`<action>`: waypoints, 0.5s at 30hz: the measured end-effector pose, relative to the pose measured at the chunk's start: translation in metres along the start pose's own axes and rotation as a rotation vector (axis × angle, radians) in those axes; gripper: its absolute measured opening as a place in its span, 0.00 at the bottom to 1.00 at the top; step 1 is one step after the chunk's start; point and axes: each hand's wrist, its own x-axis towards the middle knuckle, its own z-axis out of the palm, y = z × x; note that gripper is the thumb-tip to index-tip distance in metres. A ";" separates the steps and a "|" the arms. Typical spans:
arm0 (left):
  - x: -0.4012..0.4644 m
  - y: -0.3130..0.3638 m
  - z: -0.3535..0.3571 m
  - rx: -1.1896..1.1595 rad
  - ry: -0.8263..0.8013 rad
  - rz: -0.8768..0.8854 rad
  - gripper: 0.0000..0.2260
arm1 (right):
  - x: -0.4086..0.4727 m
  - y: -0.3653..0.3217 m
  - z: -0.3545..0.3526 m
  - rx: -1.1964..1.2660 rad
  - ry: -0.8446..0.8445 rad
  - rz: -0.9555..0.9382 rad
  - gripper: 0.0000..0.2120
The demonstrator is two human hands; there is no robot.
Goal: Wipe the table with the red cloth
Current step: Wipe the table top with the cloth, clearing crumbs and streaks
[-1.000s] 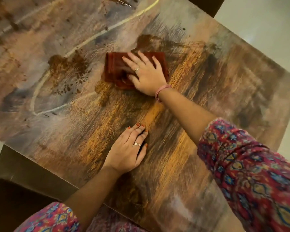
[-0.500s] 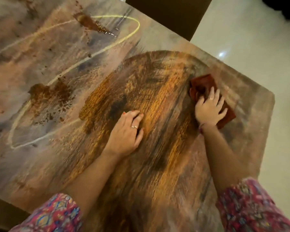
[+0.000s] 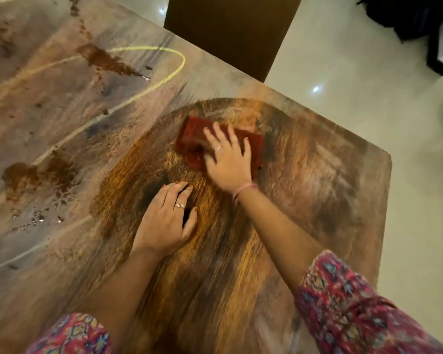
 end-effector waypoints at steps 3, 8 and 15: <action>0.000 0.000 0.001 0.009 0.010 0.006 0.23 | -0.008 0.006 0.001 -0.019 -0.100 -0.262 0.27; -0.001 -0.002 0.003 0.002 0.020 0.017 0.24 | 0.065 0.108 -0.042 0.007 -0.021 0.197 0.27; 0.001 0.000 0.004 -0.027 0.087 0.020 0.23 | 0.101 0.101 -0.044 0.164 0.081 0.762 0.28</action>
